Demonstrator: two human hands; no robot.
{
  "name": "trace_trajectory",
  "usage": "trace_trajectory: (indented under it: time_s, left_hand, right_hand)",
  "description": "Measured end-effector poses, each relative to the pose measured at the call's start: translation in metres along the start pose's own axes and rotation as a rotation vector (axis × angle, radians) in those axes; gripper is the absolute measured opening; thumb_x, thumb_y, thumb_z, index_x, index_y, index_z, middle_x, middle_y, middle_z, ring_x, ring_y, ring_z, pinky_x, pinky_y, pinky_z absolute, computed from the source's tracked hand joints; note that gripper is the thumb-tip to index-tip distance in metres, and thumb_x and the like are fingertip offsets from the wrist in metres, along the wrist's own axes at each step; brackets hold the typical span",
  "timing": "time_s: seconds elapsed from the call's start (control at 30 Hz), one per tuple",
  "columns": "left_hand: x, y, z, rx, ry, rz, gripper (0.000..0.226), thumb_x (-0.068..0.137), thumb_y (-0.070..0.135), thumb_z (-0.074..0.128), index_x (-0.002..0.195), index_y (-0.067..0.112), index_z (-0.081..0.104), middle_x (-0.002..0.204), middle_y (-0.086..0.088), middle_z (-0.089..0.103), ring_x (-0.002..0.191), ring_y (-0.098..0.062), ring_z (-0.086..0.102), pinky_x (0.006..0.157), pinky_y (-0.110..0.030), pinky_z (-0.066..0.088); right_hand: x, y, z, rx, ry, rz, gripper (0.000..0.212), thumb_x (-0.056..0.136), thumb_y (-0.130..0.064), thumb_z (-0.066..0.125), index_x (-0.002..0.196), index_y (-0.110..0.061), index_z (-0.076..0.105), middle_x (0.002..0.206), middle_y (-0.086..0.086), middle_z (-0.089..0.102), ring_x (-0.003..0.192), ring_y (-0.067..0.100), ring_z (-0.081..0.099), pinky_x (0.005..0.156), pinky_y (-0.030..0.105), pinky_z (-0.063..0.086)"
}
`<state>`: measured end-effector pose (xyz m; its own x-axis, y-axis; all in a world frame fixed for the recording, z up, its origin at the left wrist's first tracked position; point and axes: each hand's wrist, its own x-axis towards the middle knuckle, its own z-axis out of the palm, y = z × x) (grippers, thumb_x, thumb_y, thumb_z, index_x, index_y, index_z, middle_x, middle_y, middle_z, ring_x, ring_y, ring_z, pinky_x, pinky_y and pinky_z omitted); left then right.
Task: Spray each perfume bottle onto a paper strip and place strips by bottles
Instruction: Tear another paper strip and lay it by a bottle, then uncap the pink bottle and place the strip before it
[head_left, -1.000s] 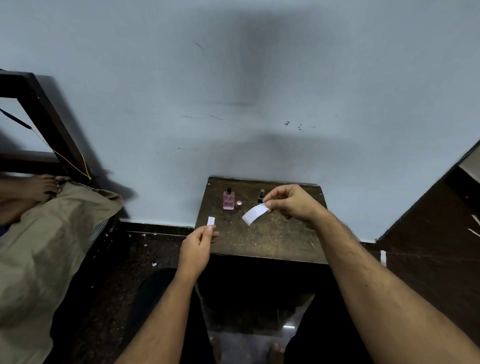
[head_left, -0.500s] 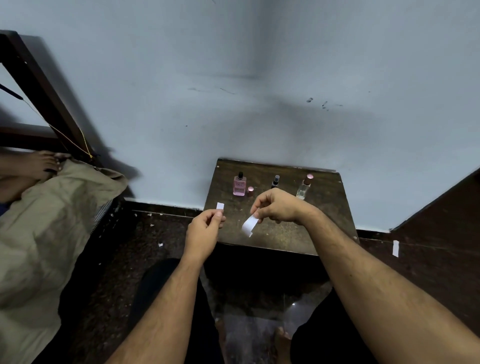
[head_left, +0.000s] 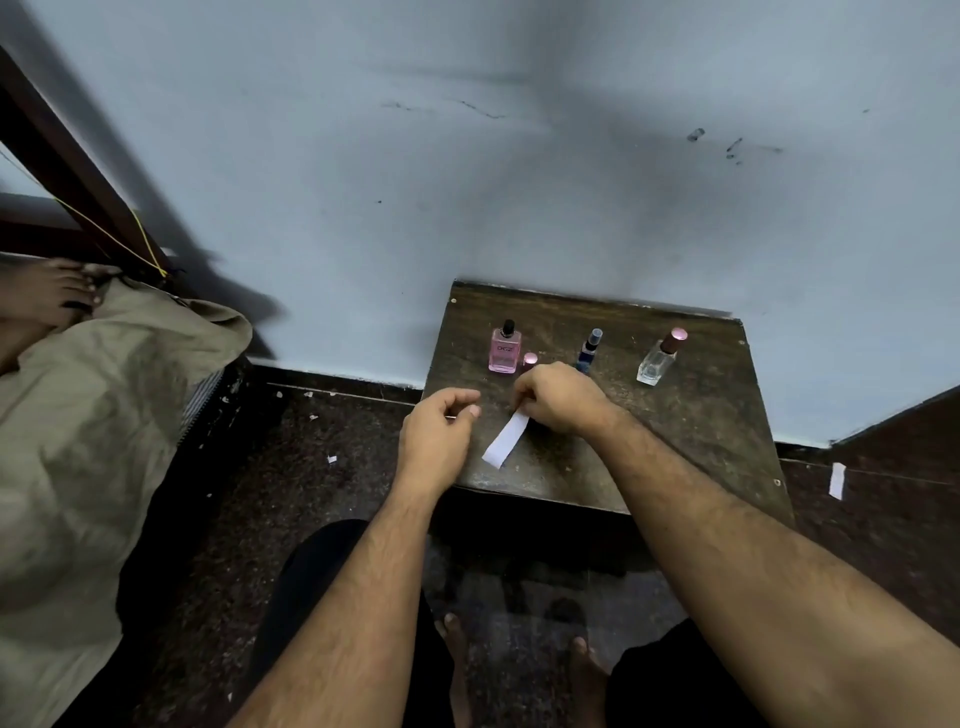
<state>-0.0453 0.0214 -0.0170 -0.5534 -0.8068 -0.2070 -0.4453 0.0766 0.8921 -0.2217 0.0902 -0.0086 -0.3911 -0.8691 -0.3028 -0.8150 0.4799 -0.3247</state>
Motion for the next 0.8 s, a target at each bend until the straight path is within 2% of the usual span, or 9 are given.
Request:
trace_trajectory:
  time_s: [0.17,0.33,0.47,0.6,0.7,0.8]
  left_hand:
    - [0.009,0.002,0.004,0.16,0.002,-0.046,0.013,0.088,0.023,0.066,0.096,0.031,0.073,0.093,0.013,0.07,0.083,-0.008,0.062,0.082,-0.025,0.048]
    - [0.012,0.003,0.005,0.249,0.012,-0.063,0.014,0.089,0.024,0.066,0.1,0.029,0.072,0.095,0.011,0.07,0.088,-0.01,0.061,0.078,-0.023,0.042]
    - [0.012,0.004,0.008,0.297,0.007,-0.065,0.016,0.089,0.026,0.066,0.102,0.031,0.071,0.091,0.012,0.067,0.087,-0.01,0.06,0.077,-0.023,0.041]
    - [0.011,0.004,0.008,0.316,-0.001,-0.056,0.017,0.088,0.025,0.066,0.103,0.031,0.071,0.083,0.015,0.063,0.086,-0.011,0.06,0.078,-0.024,0.042]
    - [0.011,0.003,0.009,0.322,0.002,-0.057,0.017,0.087,0.026,0.067,0.102,0.033,0.071,0.089,0.013,0.068,0.089,-0.011,0.062,0.082,-0.025,0.046]
    - [0.011,0.003,0.011,0.337,-0.003,-0.054,0.018,0.087,0.027,0.067,0.103,0.034,0.071,0.092,0.013,0.068,0.094,-0.013,0.062,0.087,-0.03,0.049]
  right_hand:
    - [0.006,0.002,0.013,-0.1,0.067,-0.088,0.023,0.086,-0.021,0.057,0.096,-0.035,0.073,0.103,-0.006,0.068,0.095,0.021,0.064,0.072,0.032,0.052]
    - [0.005,0.002,0.023,-0.136,0.147,-0.161,0.025,0.091,-0.022,0.051,0.103,-0.031,0.071,0.106,-0.002,0.064,0.097,0.023,0.061,0.065,0.029,0.039]
    - [0.002,0.002,0.025,-0.108,0.193,-0.139,0.024,0.092,-0.023,0.048,0.108,-0.023,0.066,0.108,0.001,0.064,0.097,0.027,0.062,0.07,0.036,0.051]
    - [-0.002,0.0,0.026,-0.112,0.217,-0.071,0.029,0.09,-0.027,0.058,0.119,-0.023,0.058,0.12,0.003,0.055,0.097,0.031,0.062,0.072,0.039,0.049]
    - [-0.006,0.001,0.029,-0.102,0.258,-0.032,0.028,0.089,-0.03,0.063,0.114,-0.02,0.057,0.122,0.003,0.052,0.094,0.031,0.063,0.07,0.038,0.049]
    - [-0.008,0.001,0.032,-0.133,0.268,-0.017,0.021,0.091,-0.035,0.059,0.103,-0.017,0.062,0.11,0.003,0.056,0.091,0.028,0.063,0.068,0.037,0.048]
